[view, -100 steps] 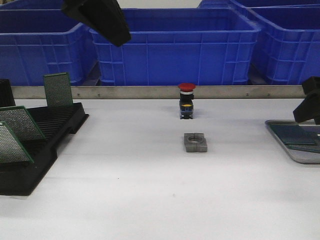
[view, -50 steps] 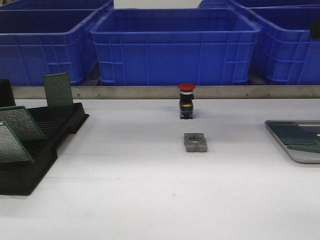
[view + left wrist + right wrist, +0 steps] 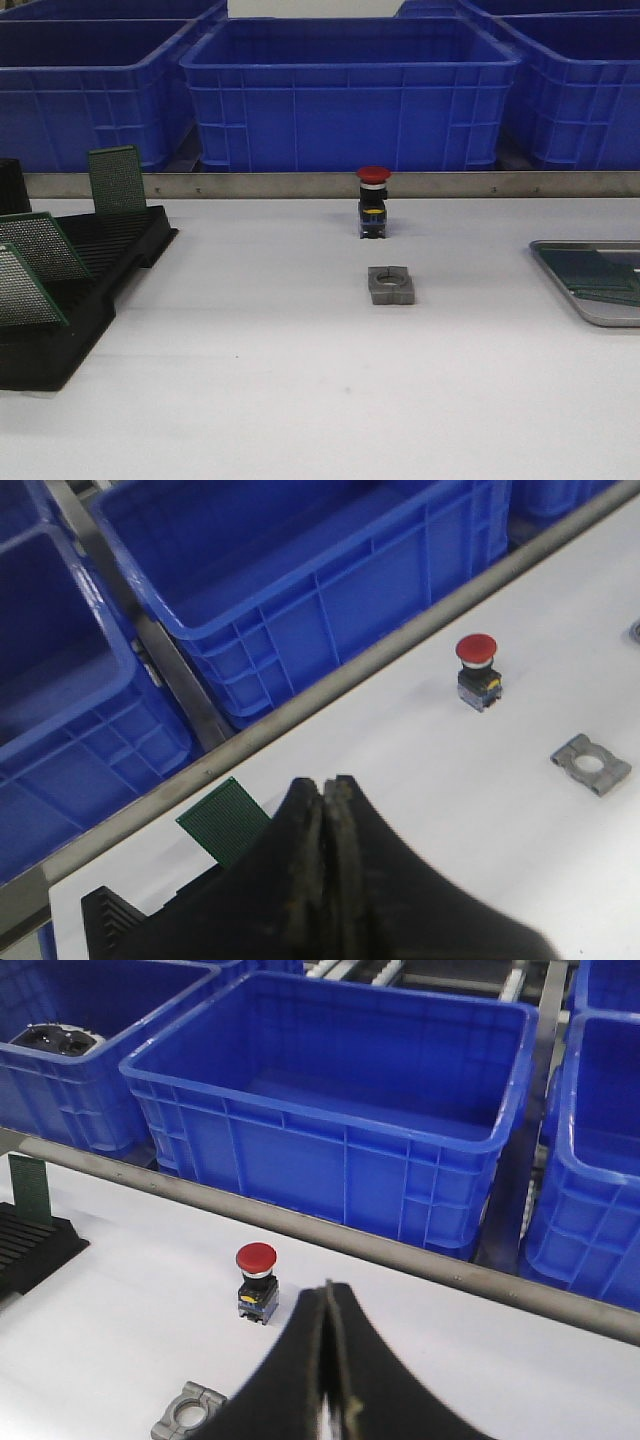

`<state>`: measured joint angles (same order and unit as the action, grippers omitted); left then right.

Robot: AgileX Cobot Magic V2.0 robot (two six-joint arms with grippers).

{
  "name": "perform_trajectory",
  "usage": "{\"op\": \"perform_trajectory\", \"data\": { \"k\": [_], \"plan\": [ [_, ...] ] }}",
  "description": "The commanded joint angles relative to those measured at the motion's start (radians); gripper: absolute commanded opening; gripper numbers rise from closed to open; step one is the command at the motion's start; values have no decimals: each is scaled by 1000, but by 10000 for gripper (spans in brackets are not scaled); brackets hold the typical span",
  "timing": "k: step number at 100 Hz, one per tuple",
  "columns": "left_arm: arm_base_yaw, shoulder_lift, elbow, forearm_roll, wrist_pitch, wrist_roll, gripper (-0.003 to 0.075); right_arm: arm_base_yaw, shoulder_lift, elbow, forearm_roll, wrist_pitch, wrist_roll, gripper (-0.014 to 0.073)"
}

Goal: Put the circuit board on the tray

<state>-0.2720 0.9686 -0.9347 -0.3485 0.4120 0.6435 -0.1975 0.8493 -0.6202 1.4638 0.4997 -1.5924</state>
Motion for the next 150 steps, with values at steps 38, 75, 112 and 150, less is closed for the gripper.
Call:
{"op": "perform_trajectory", "data": {
  "k": [38,75,112,150],
  "plan": [
    [1,-569,433,-78,-337,-14,-20,-3,-503,218,87,-50,-35,-61],
    [1,-968,685,-149,-329,-14,-20,-3,-875,409,87,-81,-34,-61],
    [1,-994,720,-149,-318,-14,-20,-3,-879,443,87,-74,-34,-61],
    [1,-994,720,-149,-318,-14,-20,-3,-879,443,87,-73,-34,-61]
  ]
}}
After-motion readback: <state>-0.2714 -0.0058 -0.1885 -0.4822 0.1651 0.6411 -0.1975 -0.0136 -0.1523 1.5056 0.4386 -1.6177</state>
